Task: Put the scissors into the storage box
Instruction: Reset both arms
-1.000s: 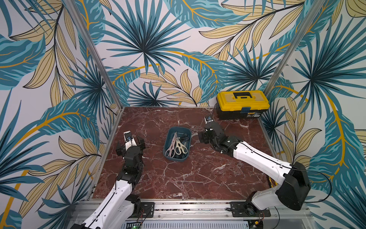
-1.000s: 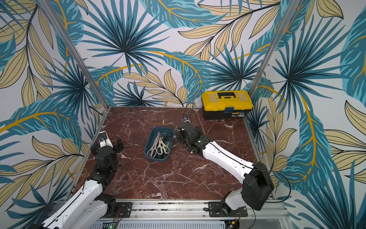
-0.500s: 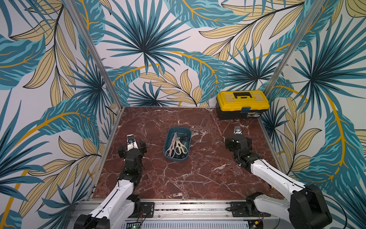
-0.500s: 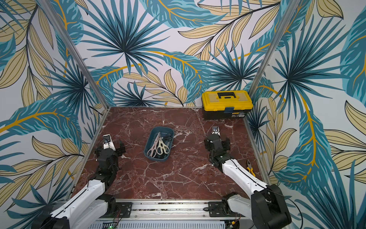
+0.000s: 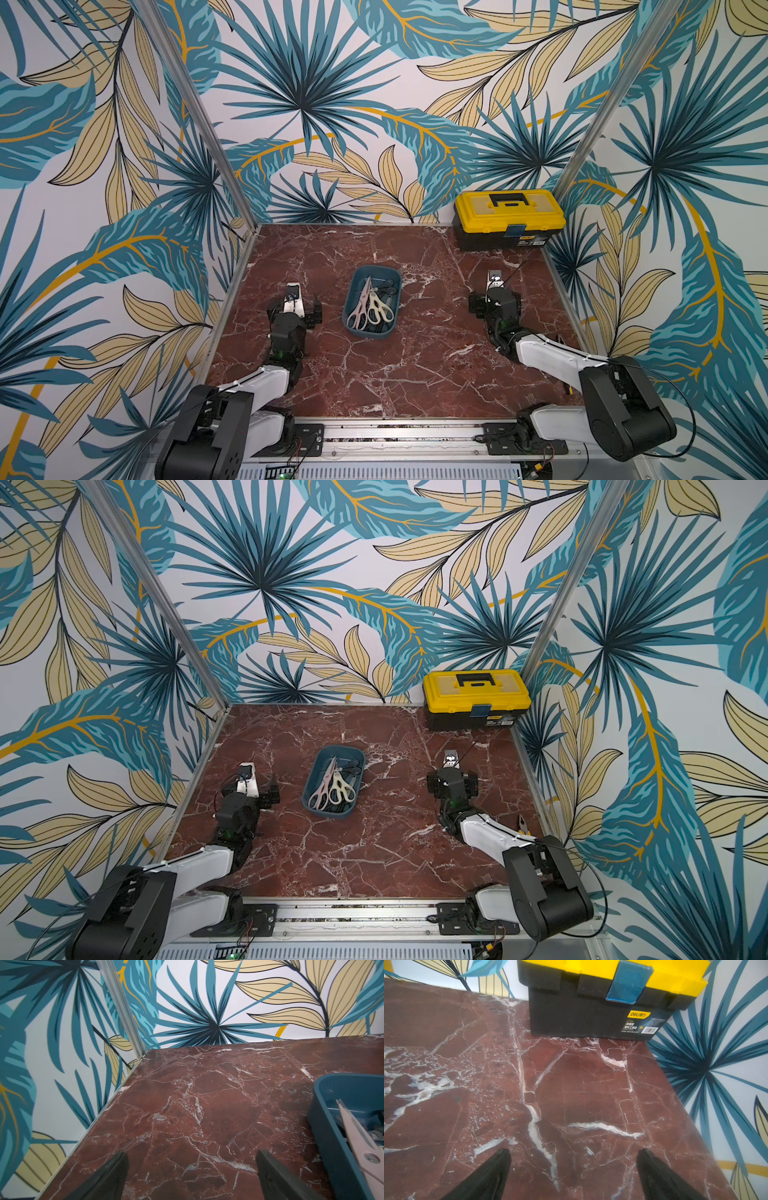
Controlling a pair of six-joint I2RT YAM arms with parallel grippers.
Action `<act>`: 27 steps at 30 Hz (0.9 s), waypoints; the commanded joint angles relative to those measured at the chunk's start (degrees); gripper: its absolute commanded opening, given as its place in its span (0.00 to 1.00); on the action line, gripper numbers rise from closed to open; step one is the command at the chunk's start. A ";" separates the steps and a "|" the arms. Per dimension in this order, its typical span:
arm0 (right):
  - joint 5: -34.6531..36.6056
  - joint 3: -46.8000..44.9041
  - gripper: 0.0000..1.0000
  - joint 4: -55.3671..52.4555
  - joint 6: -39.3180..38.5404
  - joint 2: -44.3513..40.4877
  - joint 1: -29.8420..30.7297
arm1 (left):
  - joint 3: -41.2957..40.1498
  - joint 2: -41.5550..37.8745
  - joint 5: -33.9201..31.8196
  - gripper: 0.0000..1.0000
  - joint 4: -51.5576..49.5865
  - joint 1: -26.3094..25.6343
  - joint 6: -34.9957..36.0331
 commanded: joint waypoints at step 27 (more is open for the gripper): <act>-16.43 -6.52 1.00 28.17 -0.74 9.73 -9.97 | 12.79 17.00 6.72 1.00 -0.81 2.38 1.60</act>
